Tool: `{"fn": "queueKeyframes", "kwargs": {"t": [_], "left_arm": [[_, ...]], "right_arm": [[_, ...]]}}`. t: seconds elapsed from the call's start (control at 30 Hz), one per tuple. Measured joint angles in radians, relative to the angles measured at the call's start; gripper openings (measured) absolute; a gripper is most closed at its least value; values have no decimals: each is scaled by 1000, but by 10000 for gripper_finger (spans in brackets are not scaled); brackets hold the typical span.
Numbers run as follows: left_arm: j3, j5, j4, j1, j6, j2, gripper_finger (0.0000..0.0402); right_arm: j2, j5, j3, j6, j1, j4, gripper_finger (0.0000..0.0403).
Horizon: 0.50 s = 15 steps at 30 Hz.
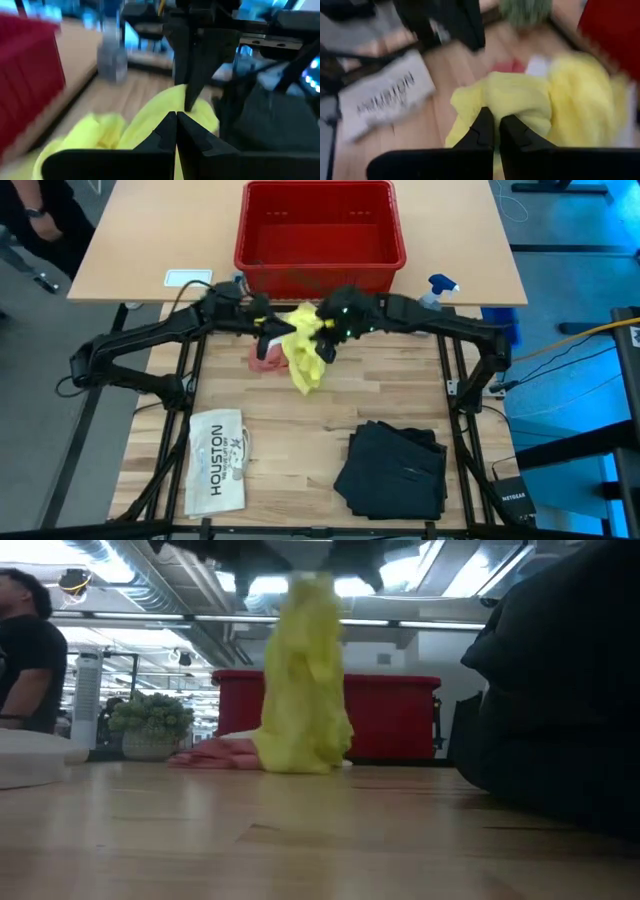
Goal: Fold laundry
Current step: Fold the yellow shirt
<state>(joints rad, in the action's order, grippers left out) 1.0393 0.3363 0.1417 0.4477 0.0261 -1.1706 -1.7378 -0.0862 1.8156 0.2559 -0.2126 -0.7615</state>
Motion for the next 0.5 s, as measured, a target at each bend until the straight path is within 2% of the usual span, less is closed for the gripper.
{"fn": "queueKeyframes", "kwargs": {"t": [0.2, 0.5], "left_arm": [[3, -3, -114, 0, -12, 66, 0], [3, -27, 37, -9, -42, 62, 0]], "right_arm": [[1, 7, 187, -22, -44, -10, 1], [2, -38, 312, -21, -72, 2, 0]]}}
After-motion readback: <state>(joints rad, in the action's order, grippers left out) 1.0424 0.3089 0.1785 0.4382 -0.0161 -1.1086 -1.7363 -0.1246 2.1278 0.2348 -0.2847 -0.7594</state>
